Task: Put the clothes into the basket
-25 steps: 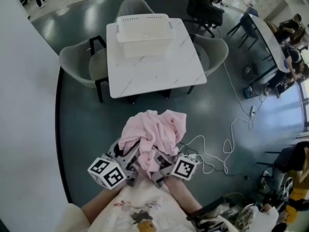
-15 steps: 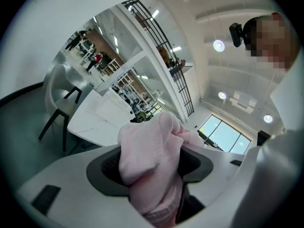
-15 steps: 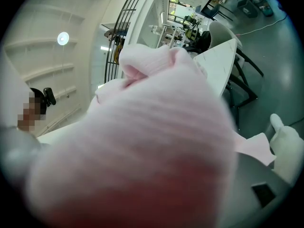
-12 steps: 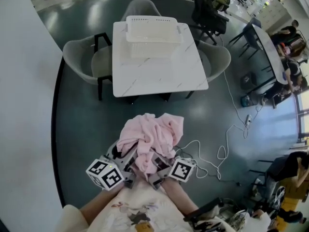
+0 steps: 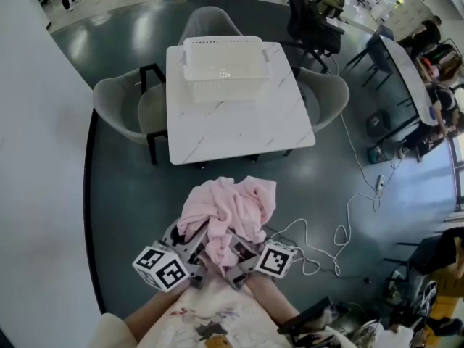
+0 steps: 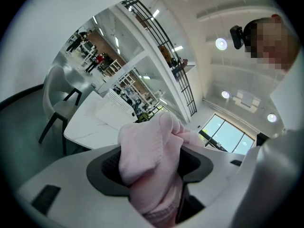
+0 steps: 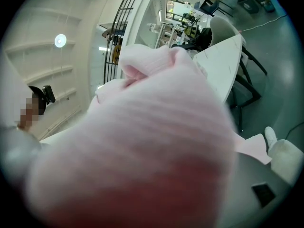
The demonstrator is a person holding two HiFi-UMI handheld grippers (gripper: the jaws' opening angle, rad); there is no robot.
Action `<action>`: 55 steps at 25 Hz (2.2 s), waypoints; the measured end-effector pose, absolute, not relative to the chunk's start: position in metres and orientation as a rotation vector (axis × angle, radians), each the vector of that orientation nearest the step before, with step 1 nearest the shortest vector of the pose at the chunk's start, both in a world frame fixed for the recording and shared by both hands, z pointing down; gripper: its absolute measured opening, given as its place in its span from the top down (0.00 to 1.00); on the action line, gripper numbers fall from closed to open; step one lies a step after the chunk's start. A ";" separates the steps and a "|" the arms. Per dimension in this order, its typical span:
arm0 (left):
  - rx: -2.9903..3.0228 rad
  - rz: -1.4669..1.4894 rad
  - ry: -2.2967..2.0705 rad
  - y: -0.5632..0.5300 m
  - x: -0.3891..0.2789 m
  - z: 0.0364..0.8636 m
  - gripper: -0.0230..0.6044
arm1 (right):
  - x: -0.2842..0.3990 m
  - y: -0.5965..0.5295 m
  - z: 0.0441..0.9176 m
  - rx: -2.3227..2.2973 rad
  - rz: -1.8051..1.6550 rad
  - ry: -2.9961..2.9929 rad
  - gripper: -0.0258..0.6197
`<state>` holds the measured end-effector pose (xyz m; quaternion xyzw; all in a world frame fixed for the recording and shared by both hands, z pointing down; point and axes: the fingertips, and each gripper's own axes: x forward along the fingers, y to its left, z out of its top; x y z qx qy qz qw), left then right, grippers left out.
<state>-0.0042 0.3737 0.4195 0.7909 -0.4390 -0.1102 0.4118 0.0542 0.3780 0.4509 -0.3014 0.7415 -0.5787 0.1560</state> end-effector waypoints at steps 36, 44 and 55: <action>1.982 -0.214 -1.176 0.131 0.062 0.406 0.50 | 0.118 0.133 0.440 -0.753 -1.711 2.102 0.35; 1.953 -0.185 -1.179 0.110 0.094 0.423 0.50 | 0.150 0.113 0.458 -0.747 -1.752 2.074 0.35; 1.946 -0.178 -1.205 0.107 0.103 0.423 0.50 | 0.158 0.109 0.459 -0.709 -1.761 2.077 0.35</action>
